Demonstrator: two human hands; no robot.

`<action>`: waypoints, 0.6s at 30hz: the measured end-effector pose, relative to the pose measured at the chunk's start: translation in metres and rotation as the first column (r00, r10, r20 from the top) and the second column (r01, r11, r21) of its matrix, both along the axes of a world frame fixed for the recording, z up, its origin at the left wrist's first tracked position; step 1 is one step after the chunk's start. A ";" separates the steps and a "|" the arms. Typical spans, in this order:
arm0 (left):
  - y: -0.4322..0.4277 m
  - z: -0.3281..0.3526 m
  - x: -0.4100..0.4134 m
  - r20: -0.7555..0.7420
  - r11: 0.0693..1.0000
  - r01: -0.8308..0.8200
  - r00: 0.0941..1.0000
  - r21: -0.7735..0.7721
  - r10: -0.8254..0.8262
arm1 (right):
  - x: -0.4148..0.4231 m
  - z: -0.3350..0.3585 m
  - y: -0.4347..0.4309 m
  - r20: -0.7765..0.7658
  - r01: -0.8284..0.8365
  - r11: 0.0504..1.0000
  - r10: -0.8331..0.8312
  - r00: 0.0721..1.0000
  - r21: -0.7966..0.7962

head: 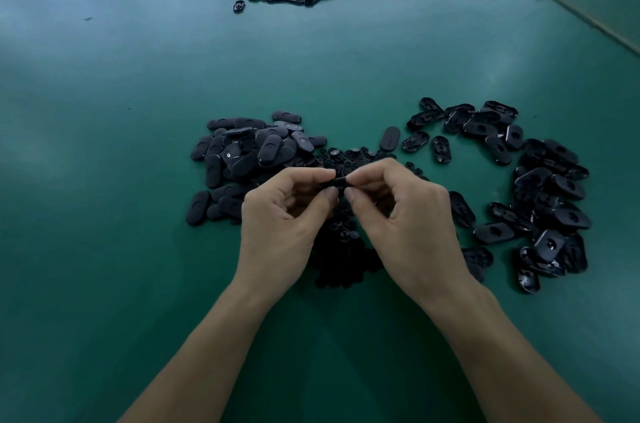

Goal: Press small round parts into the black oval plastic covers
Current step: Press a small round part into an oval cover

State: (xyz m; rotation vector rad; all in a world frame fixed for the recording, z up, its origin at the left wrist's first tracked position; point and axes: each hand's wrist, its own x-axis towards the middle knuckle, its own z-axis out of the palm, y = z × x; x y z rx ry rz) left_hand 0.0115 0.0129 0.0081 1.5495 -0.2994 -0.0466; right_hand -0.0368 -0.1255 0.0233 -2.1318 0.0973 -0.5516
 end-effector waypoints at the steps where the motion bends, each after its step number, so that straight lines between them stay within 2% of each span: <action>1: 0.000 0.000 0.000 0.008 1.000 0.005 1.000 0.011 -0.005 | 0.000 0.000 0.000 0.001 0.007 1.000 -0.007 1.000 -0.010; 6: -0.001 0.000 0.000 0.007 1.000 0.012 1.000 0.014 -0.012 | -0.001 0.001 0.002 0.030 0.038 0.998 -0.037 0.999 -0.054; 13: -0.001 0.000 0.000 0.010 0.999 0.018 1.000 0.033 -0.019 | -0.002 0.001 0.006 0.010 0.059 0.998 -0.059 0.998 0.033; 18: -0.001 0.000 0.000 0.040 0.997 0.026 0.999 0.078 -0.029 | -0.001 -0.002 0.006 -0.013 0.082 0.997 -0.082 0.997 -0.008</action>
